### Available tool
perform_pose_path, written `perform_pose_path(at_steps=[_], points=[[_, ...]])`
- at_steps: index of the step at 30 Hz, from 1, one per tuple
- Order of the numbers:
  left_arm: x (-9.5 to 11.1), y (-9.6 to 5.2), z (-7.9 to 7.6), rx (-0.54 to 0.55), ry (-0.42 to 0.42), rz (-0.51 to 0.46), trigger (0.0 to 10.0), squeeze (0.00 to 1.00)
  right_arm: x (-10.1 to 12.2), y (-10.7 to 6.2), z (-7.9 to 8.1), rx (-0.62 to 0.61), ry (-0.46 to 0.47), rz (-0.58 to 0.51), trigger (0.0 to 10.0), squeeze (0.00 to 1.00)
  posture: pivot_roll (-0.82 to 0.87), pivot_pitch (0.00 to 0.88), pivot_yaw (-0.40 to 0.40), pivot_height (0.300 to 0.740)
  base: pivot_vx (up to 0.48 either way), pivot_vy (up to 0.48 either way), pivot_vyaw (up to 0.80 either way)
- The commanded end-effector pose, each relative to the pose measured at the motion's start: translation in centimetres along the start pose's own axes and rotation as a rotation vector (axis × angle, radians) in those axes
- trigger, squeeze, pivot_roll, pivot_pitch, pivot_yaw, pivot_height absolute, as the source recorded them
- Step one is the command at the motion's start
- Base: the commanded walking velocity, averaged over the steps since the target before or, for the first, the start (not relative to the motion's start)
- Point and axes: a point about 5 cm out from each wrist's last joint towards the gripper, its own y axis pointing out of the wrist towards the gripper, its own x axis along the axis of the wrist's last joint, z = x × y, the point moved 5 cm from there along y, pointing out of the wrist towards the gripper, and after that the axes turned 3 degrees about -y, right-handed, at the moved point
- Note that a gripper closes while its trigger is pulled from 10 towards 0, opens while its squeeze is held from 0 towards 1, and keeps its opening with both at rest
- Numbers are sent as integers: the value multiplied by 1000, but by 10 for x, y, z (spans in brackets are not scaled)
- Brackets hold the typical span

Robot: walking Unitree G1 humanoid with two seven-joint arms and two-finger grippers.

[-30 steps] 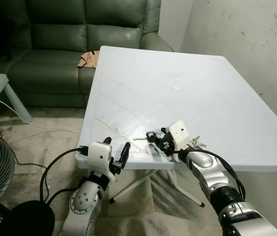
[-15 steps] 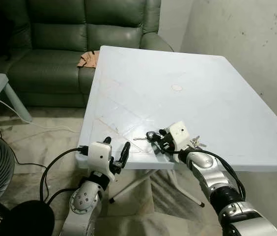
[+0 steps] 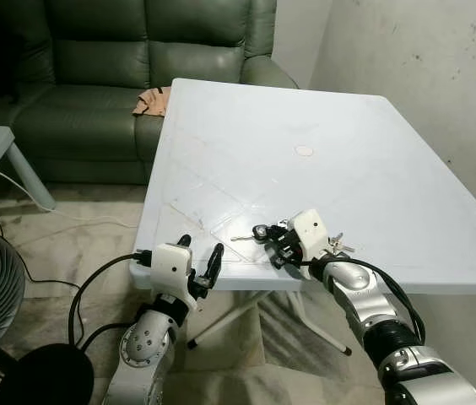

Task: Hang keys on a hook

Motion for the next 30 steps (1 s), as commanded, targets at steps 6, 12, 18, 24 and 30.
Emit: perform_pose_path(at_steps=[6, 12, 18, 24, 30], points=[[5, 4, 0, 10, 3, -11, 10000, 0, 14, 0, -10, -27, 20, -65, 0, 0, -72, 20, -89, 724, 0, 0, 0], [28, 24, 26, 138, -48, -88, 10000, 0, 55, -2, -19, -30, 227, -306, 10000, 0, -68, 11, -87, 724, 0, 0, 0], [52, 41, 42, 189, -29, -155, 10000, 0, 80, -3, -22, -42, 310, -434, 10000, 0, -74, 4, -83, 724, 0, 0, 0], [93, 43, 75, 237, 11, -252, 10000, 0, 119, -17, -35, -113, 353, -616, 10000, 0, -90, 0, -67, 724, 0, 0, 0], [115, 25, 105, 320, -2, -319, 10000, 0, 122, -29, -45, -217, 287, -627, 10000, 0, -92, 0, -64, 724, 0, 0, 0]])
